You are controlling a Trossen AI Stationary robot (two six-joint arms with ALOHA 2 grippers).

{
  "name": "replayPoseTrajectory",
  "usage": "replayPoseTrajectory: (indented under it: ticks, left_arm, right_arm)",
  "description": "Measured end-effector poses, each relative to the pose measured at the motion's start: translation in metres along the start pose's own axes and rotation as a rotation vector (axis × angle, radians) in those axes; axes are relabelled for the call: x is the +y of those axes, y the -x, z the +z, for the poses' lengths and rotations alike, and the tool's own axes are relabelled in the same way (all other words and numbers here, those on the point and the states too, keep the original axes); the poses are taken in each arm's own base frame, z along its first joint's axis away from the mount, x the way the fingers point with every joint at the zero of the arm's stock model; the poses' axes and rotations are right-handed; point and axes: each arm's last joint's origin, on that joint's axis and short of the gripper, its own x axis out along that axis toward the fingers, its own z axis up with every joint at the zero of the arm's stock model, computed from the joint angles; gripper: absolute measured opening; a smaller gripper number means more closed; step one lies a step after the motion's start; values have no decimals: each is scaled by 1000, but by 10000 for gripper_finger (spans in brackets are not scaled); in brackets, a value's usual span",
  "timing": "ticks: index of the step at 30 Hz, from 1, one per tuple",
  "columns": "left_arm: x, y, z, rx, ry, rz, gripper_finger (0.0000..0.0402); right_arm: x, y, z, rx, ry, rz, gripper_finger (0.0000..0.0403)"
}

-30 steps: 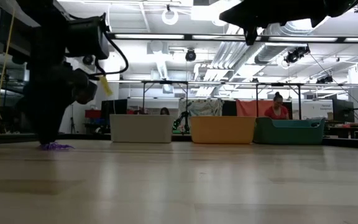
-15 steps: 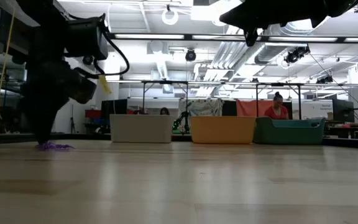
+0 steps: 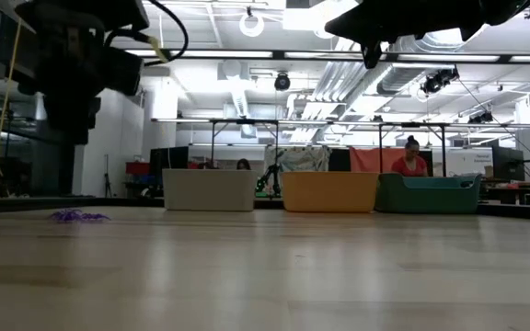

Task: Sort Halloween decoration
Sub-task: Put the purple spider toy into the gray bin

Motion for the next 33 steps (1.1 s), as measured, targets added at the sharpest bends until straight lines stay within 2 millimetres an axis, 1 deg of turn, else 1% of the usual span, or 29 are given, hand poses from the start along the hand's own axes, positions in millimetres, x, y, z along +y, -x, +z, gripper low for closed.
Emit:
replayPoseTrajectory:
  ticks: [2, 4, 8, 11, 15, 18, 21, 25, 33]
  left_arm:
    - [2, 0, 0, -23, 42, 46, 6]
    - [4, -4, 0, -18, 81, 74, 16]
    - [9, -19, -3, 39, 140, 121, 50]
    - [16, -33, -7, 100, 195, 174, 81]
    - [20, -45, -6, 128, 211, 201, 115]
    - [20, -51, 0, 99, 208, 183, 132]
    - [19, -56, 3, 87, 206, 175, 141]
    - [21, -62, 3, 109, 212, 191, 142]
    - [23, -66, 4, 107, 203, 228, 142]
  right_arm:
    - [0, 0, 0, 2, -1, 0, 0]
    - [0, 0, -1, 6, -1, -1, 0]
    - [0, 0, -1, 11, -2, -2, 0]
    - [0, 0, -1, 11, -2, -2, 0]
    - [0, 0, -1, 15, -3, -2, 0]
    - [0, 0, -2, 21, -5, -4, 0]
    - [0, 0, -3, 26, -6, -4, 0]
    - [0, 0, -3, 31, -7, -5, 0]
    - [-1, 0, -4, 46, -10, -8, 0]
